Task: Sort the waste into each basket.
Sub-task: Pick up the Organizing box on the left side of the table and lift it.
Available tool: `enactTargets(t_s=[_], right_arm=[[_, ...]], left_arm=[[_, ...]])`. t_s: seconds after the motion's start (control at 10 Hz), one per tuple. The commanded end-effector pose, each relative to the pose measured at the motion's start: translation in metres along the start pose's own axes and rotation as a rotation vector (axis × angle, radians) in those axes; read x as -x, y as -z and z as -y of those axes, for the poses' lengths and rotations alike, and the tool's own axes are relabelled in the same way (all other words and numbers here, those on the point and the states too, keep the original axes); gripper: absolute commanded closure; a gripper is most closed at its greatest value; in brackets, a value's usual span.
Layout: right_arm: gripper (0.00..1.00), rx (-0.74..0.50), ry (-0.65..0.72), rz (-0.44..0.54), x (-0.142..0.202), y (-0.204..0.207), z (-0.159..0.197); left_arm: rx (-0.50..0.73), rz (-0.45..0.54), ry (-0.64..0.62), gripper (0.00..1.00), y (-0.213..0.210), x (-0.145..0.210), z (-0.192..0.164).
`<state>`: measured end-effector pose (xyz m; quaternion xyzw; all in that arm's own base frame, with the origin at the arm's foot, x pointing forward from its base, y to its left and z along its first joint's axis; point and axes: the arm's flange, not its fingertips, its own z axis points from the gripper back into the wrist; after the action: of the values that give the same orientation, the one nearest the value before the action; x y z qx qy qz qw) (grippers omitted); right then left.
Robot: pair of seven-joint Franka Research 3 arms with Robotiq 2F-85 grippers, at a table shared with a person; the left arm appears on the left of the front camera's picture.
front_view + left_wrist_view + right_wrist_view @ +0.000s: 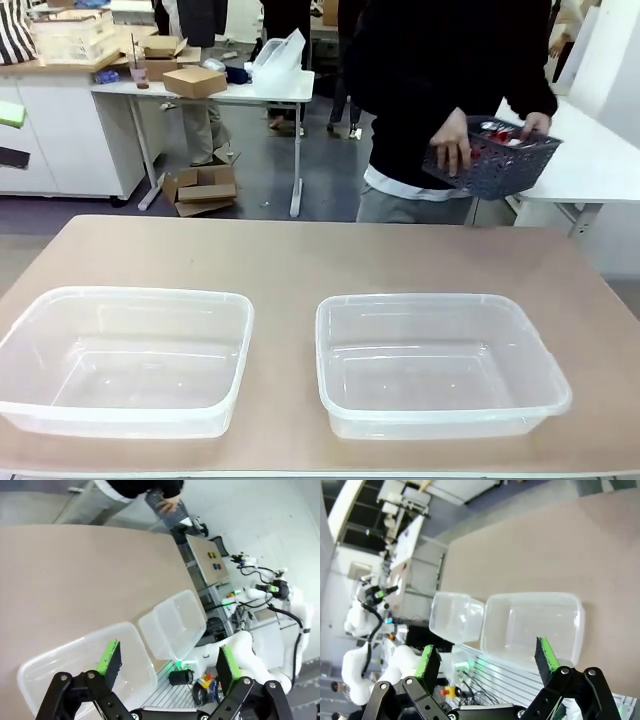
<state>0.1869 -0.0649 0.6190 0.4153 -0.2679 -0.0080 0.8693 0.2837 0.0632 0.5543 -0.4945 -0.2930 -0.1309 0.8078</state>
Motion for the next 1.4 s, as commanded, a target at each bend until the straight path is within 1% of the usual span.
enactTargets(t_s=[0.0,1.1,1.2,1.3], right_arm=[[0.00,-0.011,-0.017,0.020,0.012,-0.003,0.005],[0.00,-0.011,-0.017,0.020,0.012,-0.003,0.005],[0.00,0.015,0.000,0.017,0.007,-0.010,0.004],[0.00,0.075,-0.003,0.010,-0.002,0.003,-0.015]], left_arm=[[0.051,0.002,0.029,0.00,-0.003,-0.001,0.003],[0.051,0.002,0.029,0.00,-0.003,-0.001,0.003],[0.029,-0.007,0.002,0.00,-0.003,0.002,0.004],[-0.072,-0.051,0.054,0.00,-0.009,-0.002,0.015]])
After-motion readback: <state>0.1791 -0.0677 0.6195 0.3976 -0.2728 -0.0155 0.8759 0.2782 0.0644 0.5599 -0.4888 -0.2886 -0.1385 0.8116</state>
